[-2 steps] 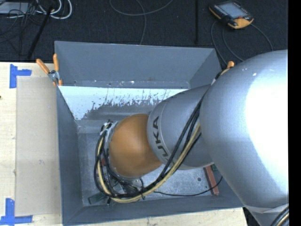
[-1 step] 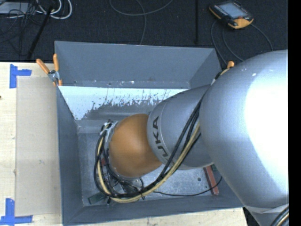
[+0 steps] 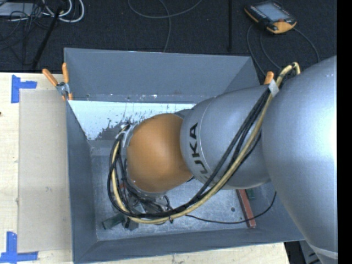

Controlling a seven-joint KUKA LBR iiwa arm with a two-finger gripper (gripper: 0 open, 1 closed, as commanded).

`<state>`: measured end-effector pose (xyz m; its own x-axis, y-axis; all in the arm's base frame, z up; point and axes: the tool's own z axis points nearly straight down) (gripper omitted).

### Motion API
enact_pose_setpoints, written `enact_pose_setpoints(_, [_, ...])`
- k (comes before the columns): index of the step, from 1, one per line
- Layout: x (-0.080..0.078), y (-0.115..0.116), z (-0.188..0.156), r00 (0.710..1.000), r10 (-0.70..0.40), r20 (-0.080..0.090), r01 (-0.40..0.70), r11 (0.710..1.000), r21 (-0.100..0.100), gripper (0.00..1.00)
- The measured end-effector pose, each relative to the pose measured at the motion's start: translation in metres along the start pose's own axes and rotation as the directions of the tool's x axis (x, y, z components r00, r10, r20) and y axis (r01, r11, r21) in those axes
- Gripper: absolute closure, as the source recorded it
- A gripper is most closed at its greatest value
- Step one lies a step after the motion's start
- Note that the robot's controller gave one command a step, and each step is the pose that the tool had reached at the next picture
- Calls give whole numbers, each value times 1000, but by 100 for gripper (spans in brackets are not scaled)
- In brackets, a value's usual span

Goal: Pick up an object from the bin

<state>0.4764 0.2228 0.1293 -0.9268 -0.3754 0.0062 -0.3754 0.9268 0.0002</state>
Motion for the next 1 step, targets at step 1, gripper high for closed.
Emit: enact_pose_setpoints(1, [-2,-41,-75,1000,-1,11,1,1000,1,100])
